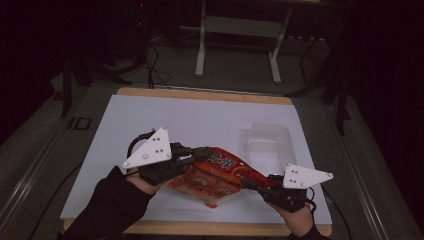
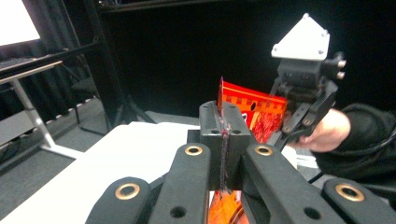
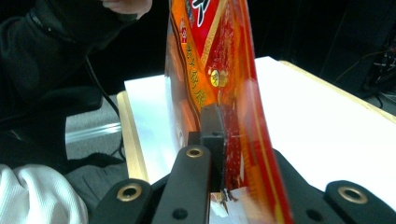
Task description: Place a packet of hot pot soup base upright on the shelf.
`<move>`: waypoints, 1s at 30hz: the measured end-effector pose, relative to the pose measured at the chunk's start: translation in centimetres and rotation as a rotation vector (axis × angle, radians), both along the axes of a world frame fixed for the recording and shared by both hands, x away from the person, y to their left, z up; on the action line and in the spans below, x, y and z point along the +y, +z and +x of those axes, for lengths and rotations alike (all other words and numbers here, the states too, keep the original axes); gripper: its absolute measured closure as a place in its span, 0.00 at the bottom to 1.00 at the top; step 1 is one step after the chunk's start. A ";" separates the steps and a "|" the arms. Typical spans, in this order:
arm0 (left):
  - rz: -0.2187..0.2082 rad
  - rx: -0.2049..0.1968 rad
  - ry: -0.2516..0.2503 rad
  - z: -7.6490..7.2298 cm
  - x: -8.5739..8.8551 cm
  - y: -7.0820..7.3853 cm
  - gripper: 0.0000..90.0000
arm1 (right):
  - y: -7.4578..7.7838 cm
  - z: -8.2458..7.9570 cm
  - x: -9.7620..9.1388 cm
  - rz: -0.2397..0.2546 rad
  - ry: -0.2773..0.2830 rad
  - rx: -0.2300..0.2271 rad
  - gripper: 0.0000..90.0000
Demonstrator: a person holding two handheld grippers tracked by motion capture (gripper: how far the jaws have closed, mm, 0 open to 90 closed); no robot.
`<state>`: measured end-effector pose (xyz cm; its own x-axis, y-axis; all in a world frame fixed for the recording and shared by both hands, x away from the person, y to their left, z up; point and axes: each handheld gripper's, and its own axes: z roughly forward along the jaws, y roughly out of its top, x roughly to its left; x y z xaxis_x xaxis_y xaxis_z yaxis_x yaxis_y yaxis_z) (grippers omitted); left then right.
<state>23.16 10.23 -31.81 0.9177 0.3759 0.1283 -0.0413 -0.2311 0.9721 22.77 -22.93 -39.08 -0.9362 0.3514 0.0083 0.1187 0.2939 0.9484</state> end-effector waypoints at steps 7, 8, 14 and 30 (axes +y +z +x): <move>0.004 0.006 -0.001 0.4 1.2 -0.6 1.00 | 0.7 0.3 0.5 -0.013 -0.021 0.008 1.00; 0.004 0.006 -0.001 0.4 1.2 -0.6 1.00 | 0.7 0.3 0.5 -0.013 -0.021 0.008 1.00; -0.021 0.027 -0.011 1.1 2.6 -1.2 0.99 | 1.8 0.3 1.1 -0.017 -0.008 0.005 1.00; -0.092 0.082 0.056 1.8 3.8 -4.2 0.43 | 4.4 0.5 1.1 -0.023 -0.035 -0.023 1.00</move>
<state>24.92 14.06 -36.04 0.9009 0.4338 0.0160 0.0499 -0.1402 0.9889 23.29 -21.81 -34.68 -0.9231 0.3841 -0.0216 0.1074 0.3113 0.9442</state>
